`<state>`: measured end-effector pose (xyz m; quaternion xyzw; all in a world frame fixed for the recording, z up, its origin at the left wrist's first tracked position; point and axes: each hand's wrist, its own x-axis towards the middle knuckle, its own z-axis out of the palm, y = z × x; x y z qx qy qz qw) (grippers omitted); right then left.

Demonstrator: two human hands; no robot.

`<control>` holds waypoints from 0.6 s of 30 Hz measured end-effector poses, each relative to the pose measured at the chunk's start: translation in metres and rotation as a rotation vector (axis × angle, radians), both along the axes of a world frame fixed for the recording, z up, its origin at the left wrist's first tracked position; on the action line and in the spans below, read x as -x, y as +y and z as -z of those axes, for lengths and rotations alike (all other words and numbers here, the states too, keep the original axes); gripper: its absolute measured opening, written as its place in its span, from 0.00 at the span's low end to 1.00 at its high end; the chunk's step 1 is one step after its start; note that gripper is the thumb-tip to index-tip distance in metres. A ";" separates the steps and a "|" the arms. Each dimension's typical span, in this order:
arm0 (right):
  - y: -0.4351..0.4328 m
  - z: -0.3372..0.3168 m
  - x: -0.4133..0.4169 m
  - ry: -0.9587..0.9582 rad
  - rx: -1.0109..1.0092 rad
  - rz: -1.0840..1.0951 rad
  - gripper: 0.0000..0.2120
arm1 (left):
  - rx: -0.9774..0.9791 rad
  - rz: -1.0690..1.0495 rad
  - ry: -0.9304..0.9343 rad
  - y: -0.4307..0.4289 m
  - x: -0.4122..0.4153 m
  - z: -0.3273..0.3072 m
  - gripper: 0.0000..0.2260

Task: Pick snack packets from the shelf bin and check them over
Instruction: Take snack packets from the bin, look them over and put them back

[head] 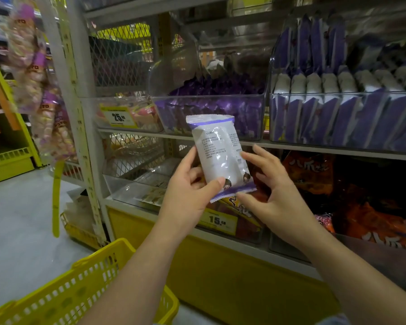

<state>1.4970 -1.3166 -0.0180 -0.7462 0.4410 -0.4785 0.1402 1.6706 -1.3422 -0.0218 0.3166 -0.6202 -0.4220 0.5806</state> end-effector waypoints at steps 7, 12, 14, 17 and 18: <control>0.018 -0.037 0.007 0.329 0.159 -0.047 0.39 | 0.122 0.004 -0.109 0.030 0.013 -0.031 0.21; 0.037 -0.073 0.018 0.179 0.190 -0.139 0.41 | 0.158 0.164 -0.072 0.051 0.036 -0.068 0.23; 0.047 -0.087 0.028 0.135 0.221 -0.127 0.39 | 0.219 0.224 -0.074 0.057 0.048 -0.082 0.21; 0.063 -0.110 0.044 0.129 0.261 -0.082 0.39 | 0.285 0.247 -0.112 0.060 0.065 -0.103 0.20; 0.067 -0.117 0.051 0.136 0.269 -0.050 0.40 | 0.310 0.230 -0.142 0.059 0.070 -0.109 0.20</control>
